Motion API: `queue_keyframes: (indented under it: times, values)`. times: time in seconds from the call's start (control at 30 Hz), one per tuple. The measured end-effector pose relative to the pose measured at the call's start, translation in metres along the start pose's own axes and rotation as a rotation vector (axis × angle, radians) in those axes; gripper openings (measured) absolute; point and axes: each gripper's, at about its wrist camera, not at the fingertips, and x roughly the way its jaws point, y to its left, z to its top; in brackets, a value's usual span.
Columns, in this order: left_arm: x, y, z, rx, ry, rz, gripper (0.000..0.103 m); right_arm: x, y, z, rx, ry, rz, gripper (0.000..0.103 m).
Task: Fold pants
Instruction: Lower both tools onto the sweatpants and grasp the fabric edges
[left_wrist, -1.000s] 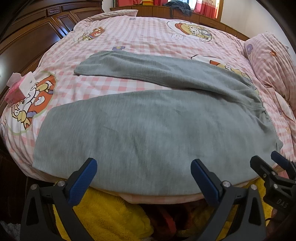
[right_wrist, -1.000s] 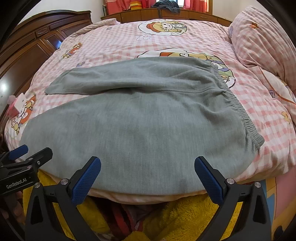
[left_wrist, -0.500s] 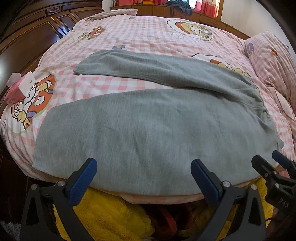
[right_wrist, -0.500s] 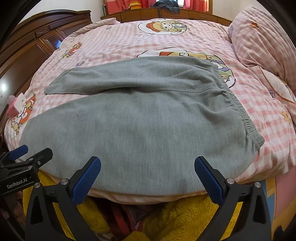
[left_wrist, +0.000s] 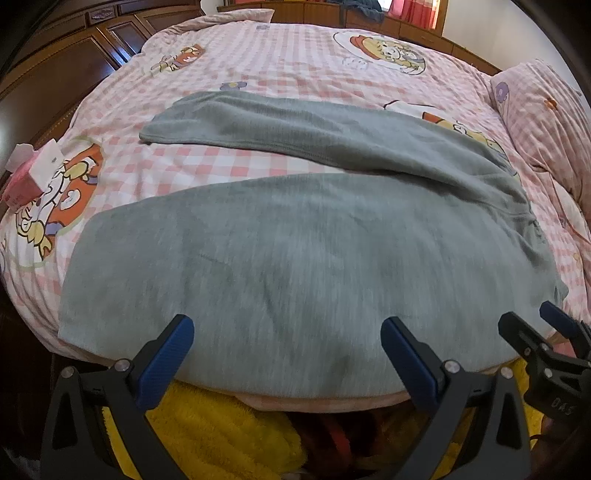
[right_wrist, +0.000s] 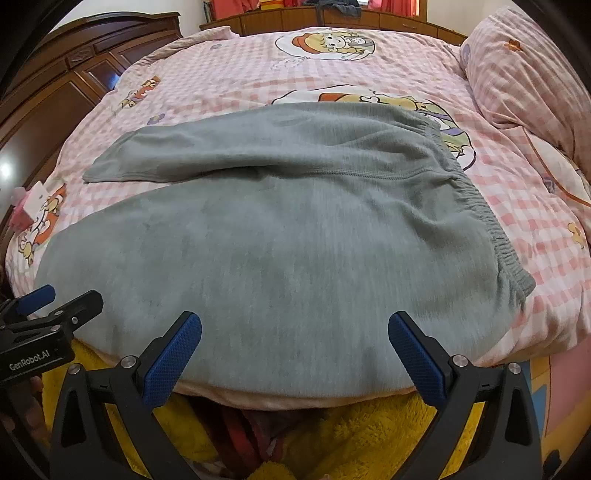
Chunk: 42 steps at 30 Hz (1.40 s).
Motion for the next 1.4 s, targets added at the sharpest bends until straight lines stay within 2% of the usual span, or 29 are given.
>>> queue_keyframes:
  times: [0.33,0.5,0.77,0.93,1.13,1.4]
  values:
    - [0.012,0.011,0.038,0.029,0.009,0.025,0.103,0.01,-0.018,0.035,-0.017,0.011,-0.011,0.103]
    - [0.024,0.023,0.069,0.054,0.038,-0.001,0.103,0.018,-0.029,0.058,-0.035,0.026,-0.001,0.103]
    - [0.044,0.052,0.119,0.065,0.038,0.077,0.103,0.033,-0.048,0.097,-0.045,0.049,0.003,0.103]
    - [0.063,0.078,0.152,0.027,0.06,0.058,0.103,0.047,-0.06,0.125,-0.053,0.043,-0.027,0.103]
    - [0.088,0.098,0.193,0.011,0.09,0.036,0.103,0.076,-0.074,0.161,-0.073,0.079,-0.079,0.103]
    - [0.121,0.119,0.239,0.029,0.102,0.086,0.103,0.101,-0.091,0.199,-0.094,0.096,-0.119,0.103]
